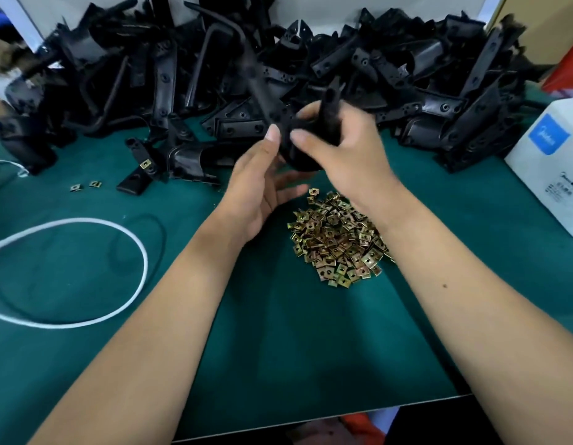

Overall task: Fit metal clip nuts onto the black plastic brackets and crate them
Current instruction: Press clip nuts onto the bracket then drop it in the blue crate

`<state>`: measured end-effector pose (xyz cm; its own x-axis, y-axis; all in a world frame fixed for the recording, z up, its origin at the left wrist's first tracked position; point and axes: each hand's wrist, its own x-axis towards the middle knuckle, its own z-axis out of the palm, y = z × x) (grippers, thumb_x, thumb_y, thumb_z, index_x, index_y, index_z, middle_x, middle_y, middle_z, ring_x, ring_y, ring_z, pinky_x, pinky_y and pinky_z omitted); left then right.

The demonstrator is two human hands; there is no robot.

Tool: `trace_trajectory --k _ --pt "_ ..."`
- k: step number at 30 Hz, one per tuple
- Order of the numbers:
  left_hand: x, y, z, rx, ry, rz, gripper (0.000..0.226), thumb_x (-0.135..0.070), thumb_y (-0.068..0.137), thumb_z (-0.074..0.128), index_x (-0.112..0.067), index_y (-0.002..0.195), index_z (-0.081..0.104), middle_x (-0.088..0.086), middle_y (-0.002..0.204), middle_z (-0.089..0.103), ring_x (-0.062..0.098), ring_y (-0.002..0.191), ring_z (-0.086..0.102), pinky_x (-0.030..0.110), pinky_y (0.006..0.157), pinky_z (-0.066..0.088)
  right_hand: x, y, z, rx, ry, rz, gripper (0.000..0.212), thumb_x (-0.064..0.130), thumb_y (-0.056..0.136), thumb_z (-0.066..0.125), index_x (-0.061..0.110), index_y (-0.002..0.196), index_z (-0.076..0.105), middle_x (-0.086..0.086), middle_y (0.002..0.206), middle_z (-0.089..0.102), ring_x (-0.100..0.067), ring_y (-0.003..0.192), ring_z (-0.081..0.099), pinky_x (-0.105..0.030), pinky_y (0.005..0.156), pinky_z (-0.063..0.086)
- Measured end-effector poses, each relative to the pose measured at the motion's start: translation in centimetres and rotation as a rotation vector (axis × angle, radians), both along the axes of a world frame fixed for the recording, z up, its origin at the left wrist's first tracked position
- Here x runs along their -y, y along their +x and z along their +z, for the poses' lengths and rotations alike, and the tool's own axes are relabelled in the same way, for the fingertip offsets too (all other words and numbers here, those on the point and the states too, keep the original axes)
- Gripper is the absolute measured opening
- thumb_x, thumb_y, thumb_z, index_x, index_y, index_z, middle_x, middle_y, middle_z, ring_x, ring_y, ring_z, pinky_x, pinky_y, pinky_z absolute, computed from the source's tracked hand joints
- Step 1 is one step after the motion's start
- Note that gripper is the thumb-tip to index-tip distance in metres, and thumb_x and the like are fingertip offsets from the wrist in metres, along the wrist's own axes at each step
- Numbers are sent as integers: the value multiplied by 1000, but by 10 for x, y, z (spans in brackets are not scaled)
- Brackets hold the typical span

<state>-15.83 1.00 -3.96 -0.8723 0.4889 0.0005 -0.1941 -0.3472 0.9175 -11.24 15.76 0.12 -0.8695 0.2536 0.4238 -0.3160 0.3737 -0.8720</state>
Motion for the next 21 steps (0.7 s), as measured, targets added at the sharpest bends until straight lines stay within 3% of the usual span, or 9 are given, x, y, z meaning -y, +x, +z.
trace_trajectory --k 2,4,6,8,11,13,16,19,21 --pt "-1 -1 -1 106 64 -49 44 -57 101 50 -24 126 67 8 130 71 28 113 71 38 84 62 2 1 -2 36 324 73 26 13 89 75 18 114 73 12 105 73 -1 103 66 -17 93 49" --pt "-3 -2 0 248 134 72 39 -43 103 57 -11 124 65 12 121 74 27 102 75 38 79 63 -1 0 -6 53 590 95 36 9 90 72 18 125 70 4 115 71 -12 113 61 -25 100 46" --pt "-5 -6 0 317 204 227 16 -12 104 54 -3 112 64 17 106 76 26 88 77 35 70 63 -6 -2 -8 47 576 72 46 9 89 70 19 134 65 2 122 67 -14 120 55 -28 103 44" --pt "-4 -9 0 266 225 320 20 5 101 47 -6 96 63 13 96 77 26 96 76 37 75 63 -15 -7 -13 65 464 -1 45 9 91 64 19 135 65 2 123 66 -12 119 57 -32 103 48" --pt "-2 -15 -5 213 240 346 15 0 105 49 -9 104 61 14 103 71 36 128 62 50 101 56 -23 -14 -26 280 779 -175 35 22 100 59 20 133 67 -7 122 66 -28 121 53 -44 101 49" --pt "0 -17 -5 259 262 326 15 -1 104 53 -7 116 60 22 118 67 43 130 59 49 100 57 -20 -16 -33 385 874 -186 33 33 98 67 19 128 69 -9 120 63 -32 118 53 -42 98 49" --pt "4 -17 -7 288 244 297 28 5 96 62 -9 120 64 19 114 74 31 113 71 35 85 63 -10 -21 -31 404 887 -173 18 21 96 69 11 111 72 -12 111 67 -33 103 64 -39 86 52" --pt "6 -15 -5 277 152 293 22 6 91 68 -14 89 77 3 88 79 8 80 76 17 67 57 -3 -17 -28 435 971 -177 14 -1 95 59 4 106 65 -17 109 62 -39 95 64 -42 80 52" --pt "7 -17 -5 317 155 309 28 8 90 69 -11 71 78 1 78 78 4 70 74 12 62 54 -3 -11 -30 428 983 -167 22 -7 94 52 3 111 63 -18 111 59 -40 97 62 -43 80 52"
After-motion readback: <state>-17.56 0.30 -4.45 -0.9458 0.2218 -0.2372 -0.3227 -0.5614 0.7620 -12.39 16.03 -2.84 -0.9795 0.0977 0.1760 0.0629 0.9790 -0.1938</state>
